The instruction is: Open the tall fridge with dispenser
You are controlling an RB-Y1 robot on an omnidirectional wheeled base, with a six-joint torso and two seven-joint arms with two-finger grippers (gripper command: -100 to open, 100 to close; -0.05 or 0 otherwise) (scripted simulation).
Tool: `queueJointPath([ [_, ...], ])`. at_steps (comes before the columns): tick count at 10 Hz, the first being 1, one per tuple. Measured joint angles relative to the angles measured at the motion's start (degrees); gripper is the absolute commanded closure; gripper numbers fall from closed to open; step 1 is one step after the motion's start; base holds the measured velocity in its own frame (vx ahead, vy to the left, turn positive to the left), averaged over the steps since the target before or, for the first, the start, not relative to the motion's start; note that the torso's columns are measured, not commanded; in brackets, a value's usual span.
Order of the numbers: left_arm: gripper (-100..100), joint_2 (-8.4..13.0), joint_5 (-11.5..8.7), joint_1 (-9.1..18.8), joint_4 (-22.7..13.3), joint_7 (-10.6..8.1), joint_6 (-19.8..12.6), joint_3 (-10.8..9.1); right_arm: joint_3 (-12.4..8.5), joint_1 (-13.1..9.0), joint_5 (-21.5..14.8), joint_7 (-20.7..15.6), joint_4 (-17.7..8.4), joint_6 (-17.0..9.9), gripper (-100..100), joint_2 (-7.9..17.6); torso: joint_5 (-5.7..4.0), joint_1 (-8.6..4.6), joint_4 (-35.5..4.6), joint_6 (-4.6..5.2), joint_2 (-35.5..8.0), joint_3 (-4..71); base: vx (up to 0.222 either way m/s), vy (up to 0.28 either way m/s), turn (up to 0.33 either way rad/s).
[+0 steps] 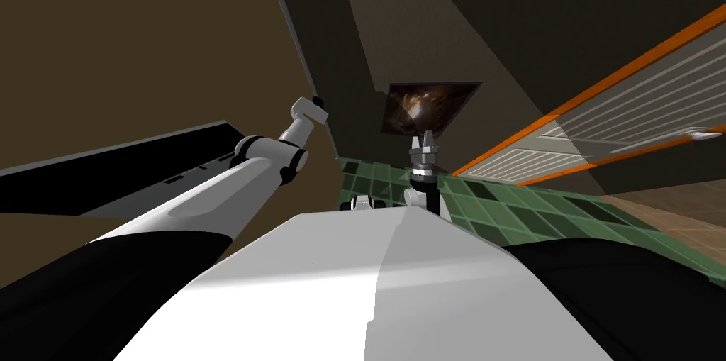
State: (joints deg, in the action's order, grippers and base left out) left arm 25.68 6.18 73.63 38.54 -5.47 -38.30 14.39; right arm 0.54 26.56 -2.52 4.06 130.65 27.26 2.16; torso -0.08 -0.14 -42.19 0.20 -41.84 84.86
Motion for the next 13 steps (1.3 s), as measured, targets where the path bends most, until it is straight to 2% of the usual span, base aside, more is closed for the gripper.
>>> queueJointPath([
  [2,-100,1.90,-0.58,-2.03,3.54,0.67,-1.38,-0.66,0.00,-0.01,0.00,0.00,0.00,0.00,0,0.00,0.06,0.08,0.00,0.04,-0.19,-0.11,-0.014,-0.021,-0.139],
  [4,-100,2.59,-0.78,-1.79,2.13,0.97,-0.58,-1.02,0.00,0.00,0.00,0.00,0.00,0.00,0,0.00,0.05,0.10,-0.01,-0.03,-0.14,-0.09,-0.011,-0.003,-0.002],
  [5,100,2.62,-0.78,-1.75,2.01,0.98,-0.48,-1.03,-0.01,0.00,0.00,0.00,0.00,0.00,0,0.00,0.07,0.12,0.00,-0.08,-0.18,-0.11,0.013,0.030,0.212],
  [6,100,1.21,0.04,-1.49,2.24,0.34,-0.99,-0.44,-0.01,0.01,0.00,0.00,0.00,0.00,0,0.01,0.04,0.14,-0.11,-0.06,-0.22,-0.14,0.046,0.053,0.297],
  [7,100,-0.82,0.92,0.09,0.76,-0.37,-0.82,0.50,-0.02,0.02,0.00,0.00,0.00,0.00,0,0.01,0.11,0.18,-0.15,-0.09,-0.26,-0.15,0.054,0.028,0.084],
  [8,100,-1.03,0.44,-0.69,2.67,-0.21,-1.75,0.74,-0.01,0.00,0.00,0.00,0.00,0.00,0,0.01,0.16,0.21,-0.11,-0.09,-0.22,-0.13,0.041,0.024,0.180],
  [9,100,-2.08,0.93,-1.50,5.66,-0.63,-3.45,1.25,-0.01,0.01,0.00,0.00,0.00,0.00,0,0.01,0.16,0.21,-0.07,-0.11,-0.26,-0.17,0.039,0.028,0.284],
  [12,100,-6.69,1.81,-1.61,11.13,-2.04,-7.08,3.54,-0.02,0.01,0.00,0.00,0.00,0.00,0,0.01,0.25,0.42,-0.06,-0.29,-0.44,-0.31,0.058,0.049,0.211],
  [13,100,-7.32,1.70,-1.10,10.97,-2.04,-7.43,3.88,-0.01,0.00,0.00,0.00,0.00,0.00,0,0.01,0.22,0.31,-0.07,-0.24,-0.46,-0.28,0.035,0.029,0.191],
])
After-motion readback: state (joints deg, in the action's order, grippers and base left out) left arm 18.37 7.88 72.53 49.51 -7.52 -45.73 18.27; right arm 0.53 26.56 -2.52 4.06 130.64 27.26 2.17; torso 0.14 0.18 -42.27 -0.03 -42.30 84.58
